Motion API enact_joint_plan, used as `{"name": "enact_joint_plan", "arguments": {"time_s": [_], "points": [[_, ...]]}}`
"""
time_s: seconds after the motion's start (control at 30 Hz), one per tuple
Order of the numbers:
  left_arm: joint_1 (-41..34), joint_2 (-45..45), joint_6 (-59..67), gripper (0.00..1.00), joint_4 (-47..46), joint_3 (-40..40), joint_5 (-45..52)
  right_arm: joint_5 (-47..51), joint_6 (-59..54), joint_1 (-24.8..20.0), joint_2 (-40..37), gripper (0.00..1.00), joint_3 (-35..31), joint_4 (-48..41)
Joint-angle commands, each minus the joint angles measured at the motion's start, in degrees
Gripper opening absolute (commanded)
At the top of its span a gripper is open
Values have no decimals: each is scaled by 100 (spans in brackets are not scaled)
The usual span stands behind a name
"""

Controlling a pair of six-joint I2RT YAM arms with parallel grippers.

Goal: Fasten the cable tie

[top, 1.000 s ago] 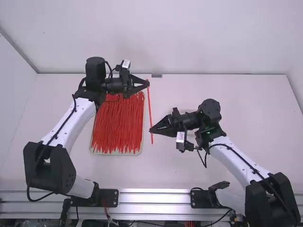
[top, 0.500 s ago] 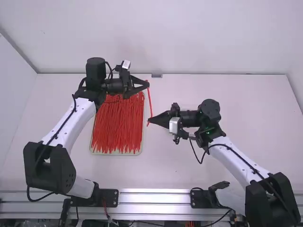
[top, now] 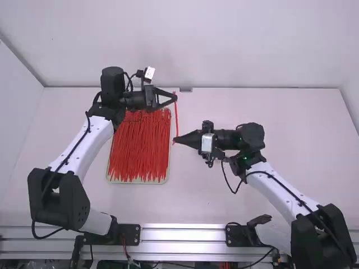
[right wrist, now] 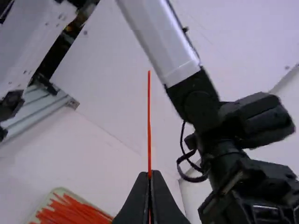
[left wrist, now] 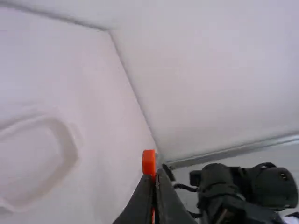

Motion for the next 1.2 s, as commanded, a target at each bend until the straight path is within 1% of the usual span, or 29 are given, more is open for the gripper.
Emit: {"name": "enact_joint_plan", "arguments": {"time_s": [0.0, 0.1, 0.2, 0.33, 0.4, 0.47, 0.5, 0.57, 0.67, 0.83, 0.93, 0.97, 1.0, 1.03, 1.07, 1.17], "points": [[-24, 7, 533, 2, 348, 63, 103, 675, 2201, -26, 13, 0, 151, 374], [-24, 7, 855, 2, 887, 63, 118, 1047, 3075, -24, 13, 0, 151, 660], [-22, 7, 1569, 2, 1491, 63, 109, 1624, 4155, 57, 13, 0, 157, 695], [-24, 7, 2275, 2, 1934, 63, 103, 1781, 4784, 127, 13, 0, 155, 684], [-24, 7, 2553, 2, 2026, 63, 107, 1784, 4868, 138, 13, 0, 155, 678], [-24, 7, 3322, 2, 2155, 63, 111, 1692, 4863, 140, 13, 0, 155, 636], [-24, 7, 3373, 2, 2153, 63, 114, 1685, 4868, 140, 13, 0, 155, 636], [-24, 7, 3801, 2, 2151, 63, 166, 1650, 5171, 140, 13, 0, 155, 638], [4, 7, 4013, 2, 2146, 63, 170, 1648, 5925, 136, 13, 0, 155, 636], [-46, 7, 4402, 2, 2124, 63, 186, 1679, 6334, 136, 13, 0, 155, 474], [-46, 7, 4706, 2, 2192, 63, 693, 1674, 6655, 136, 13, 0, 155, 330], [-46, 7, 5056, 2, 2275, 63, 1274, 1652, 6874, 136, 13, 0, 155, 236], [-46, 7, 5259, 2, 2347, 63, 1624, 1646, 6970, 136, 13, 0, 155, 179], [-46, 7, 5296, 2, 2356, 63, 1683, 1631, 6996, 136, 13, 0, 155, 179], [-46, 7, 5608, 2, 2457, 63, 2109, 1567, 7071, 125, 13, 0, 153, 175], [-46, 7, 5578, 2, 2503, 63, 2168, 1464, 7222, 90, 13, 0, 153, 177]]}}
